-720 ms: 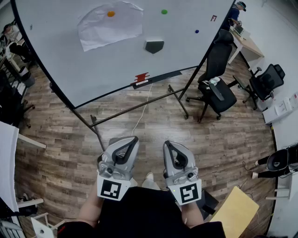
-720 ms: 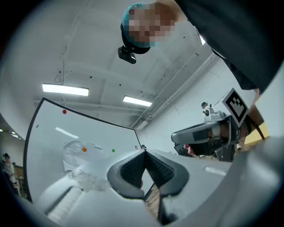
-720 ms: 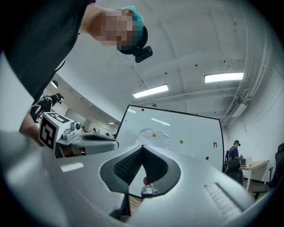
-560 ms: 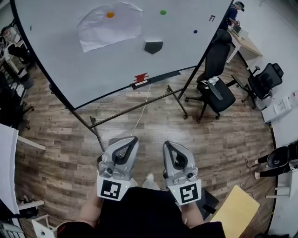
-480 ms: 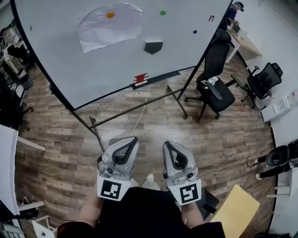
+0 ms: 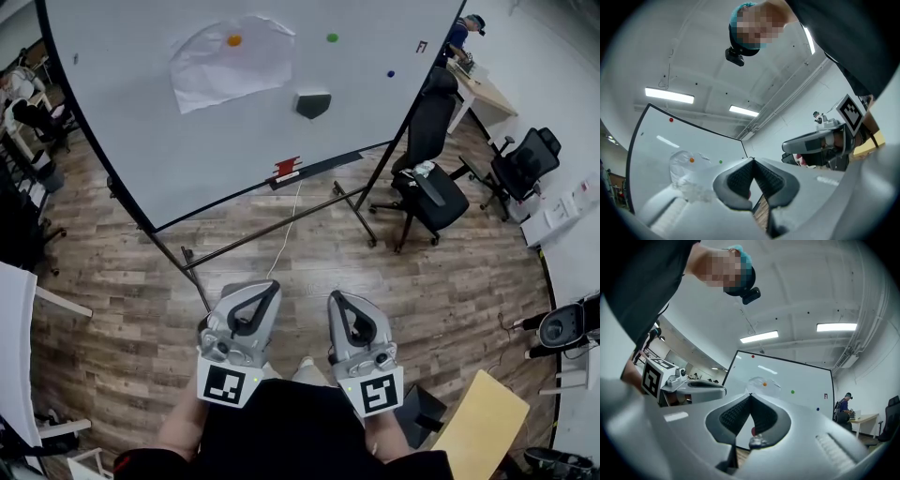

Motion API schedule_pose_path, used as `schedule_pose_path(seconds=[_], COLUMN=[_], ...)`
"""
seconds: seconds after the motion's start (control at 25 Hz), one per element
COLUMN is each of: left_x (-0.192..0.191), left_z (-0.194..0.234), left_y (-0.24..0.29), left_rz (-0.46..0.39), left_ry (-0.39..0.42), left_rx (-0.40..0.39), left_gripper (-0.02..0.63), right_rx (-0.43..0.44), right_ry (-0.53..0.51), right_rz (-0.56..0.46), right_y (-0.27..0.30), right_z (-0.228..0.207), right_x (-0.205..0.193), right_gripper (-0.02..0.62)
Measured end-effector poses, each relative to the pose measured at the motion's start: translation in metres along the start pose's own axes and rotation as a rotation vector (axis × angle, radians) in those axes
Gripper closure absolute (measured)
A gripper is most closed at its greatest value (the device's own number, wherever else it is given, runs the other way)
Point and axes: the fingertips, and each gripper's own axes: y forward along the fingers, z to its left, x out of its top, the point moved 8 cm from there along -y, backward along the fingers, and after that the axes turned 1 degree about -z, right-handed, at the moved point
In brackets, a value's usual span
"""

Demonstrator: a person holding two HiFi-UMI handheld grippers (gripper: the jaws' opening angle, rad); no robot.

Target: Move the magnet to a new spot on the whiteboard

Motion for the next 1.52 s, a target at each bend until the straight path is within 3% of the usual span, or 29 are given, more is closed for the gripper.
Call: schedule_pose_path(seconds=[0.4,0.72,0.96,1.24,1.52], left_x=[-0.008,-0.022,-0.039,-0.064,-0.079], left_z=[0.009,0.011,0.011,0.020,0.017], left_y=[-0.012,0.014,0.059,0.128,0.195], left_rz=[0.004,0.001,0.032,0.061,0.093], left_ry=[-0.004,-0.009,0.016,0.031,0.082], left_rx=[-0.012,-0.003,0.020,0.046,0.082], left_gripper=[0.611,0.611,0.611,0.611,0.611], right_rx=[-0.007,0.079,0.106,0.194,0.193], right_ry=[0.055,0.105,0.063,0.094,0.098], right_rz=[-0.008,0.030,0.026,0.030,0.002], right_y=[0.006,0.019,0.039,0.078,0.103], right_z=[0.009,-0.010,-0.057,-0.126,-0.195], right_x=[-0.002,-0.023,-0.041,-0.072,-0.095], right_gripper=[0.594,0.594,0.594,0.594,0.594])
